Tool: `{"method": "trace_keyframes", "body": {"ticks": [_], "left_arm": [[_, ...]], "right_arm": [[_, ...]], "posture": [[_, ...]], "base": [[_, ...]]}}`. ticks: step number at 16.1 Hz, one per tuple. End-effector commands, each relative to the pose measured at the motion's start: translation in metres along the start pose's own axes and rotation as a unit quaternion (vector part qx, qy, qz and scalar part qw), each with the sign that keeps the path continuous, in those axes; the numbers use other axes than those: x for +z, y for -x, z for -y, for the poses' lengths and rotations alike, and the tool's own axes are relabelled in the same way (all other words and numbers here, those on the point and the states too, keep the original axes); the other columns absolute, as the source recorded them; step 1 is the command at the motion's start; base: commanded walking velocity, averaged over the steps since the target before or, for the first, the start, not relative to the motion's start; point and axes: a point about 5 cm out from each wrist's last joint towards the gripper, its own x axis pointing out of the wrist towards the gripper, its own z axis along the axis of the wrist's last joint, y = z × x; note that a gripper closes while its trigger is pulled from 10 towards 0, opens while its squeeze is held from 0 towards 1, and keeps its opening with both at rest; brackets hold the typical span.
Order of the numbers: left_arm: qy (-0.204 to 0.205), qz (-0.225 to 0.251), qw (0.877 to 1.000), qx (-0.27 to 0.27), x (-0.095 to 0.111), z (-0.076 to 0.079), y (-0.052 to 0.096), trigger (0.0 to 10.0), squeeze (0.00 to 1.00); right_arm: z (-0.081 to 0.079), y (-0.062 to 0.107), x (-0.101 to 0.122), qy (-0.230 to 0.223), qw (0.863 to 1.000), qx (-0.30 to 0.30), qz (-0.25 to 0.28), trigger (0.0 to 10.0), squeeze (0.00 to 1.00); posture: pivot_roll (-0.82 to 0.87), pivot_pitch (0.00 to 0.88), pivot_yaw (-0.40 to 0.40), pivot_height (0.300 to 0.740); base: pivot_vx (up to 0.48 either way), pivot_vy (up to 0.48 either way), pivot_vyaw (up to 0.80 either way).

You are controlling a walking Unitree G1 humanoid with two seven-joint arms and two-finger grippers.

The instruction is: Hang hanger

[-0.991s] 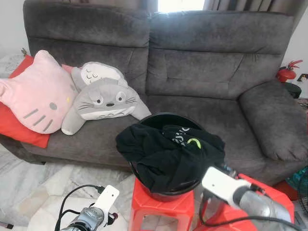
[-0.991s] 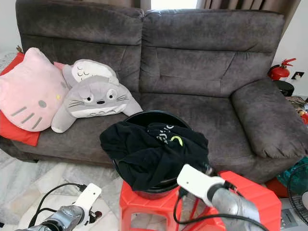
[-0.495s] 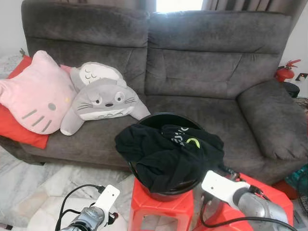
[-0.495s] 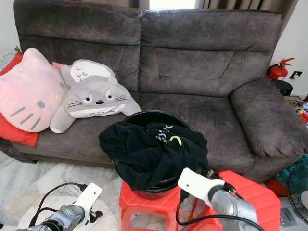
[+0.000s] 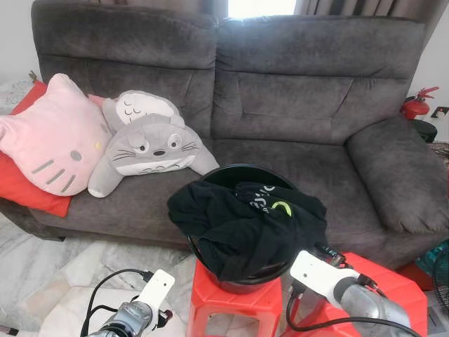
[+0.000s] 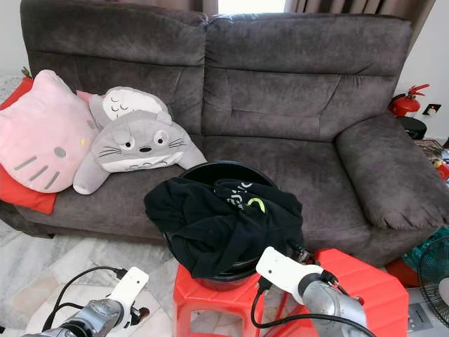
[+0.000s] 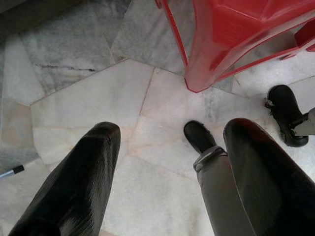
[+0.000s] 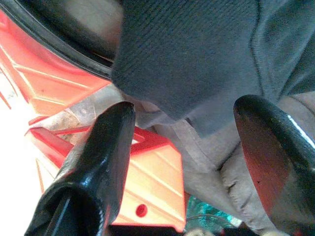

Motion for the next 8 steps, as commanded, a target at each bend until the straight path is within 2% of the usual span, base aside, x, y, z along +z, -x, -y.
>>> {"method": "trace_keyframes", "body": {"ticks": [1,4,8], "left_arm": [[-0.006,0.002,1.000,0.000,0.0030,-0.0008,0.0000,10.0,0.00],[-0.006,0.003,1.000,0.001,0.0031,-0.0010,0.0000,10.0,0.00],[-0.008,0.003,1.000,0.002,0.0032,-0.0016,0.0001,10.0,0.00]], "right_arm": [[0.0013,-0.0025,-0.0012,-0.003,1.000,-0.003,-0.003,10.0,0.00],[0.0027,-0.0079,-0.0019,0.007,1.000,-0.029,0.007,10.0,0.00],[-0.0040,-0.0105,-0.0027,-0.003,0.999,-0.034,0.011,10.0,0.00]], "posture": [[-0.22,0.000,-0.035,0.740],[-0.22,0.000,-0.035,0.740],[-0.21,0.000,-0.032,0.740]], "base": [[0.000,0.000,0.00],[0.000,0.000,0.00],[0.000,0.000,0.00]]}}
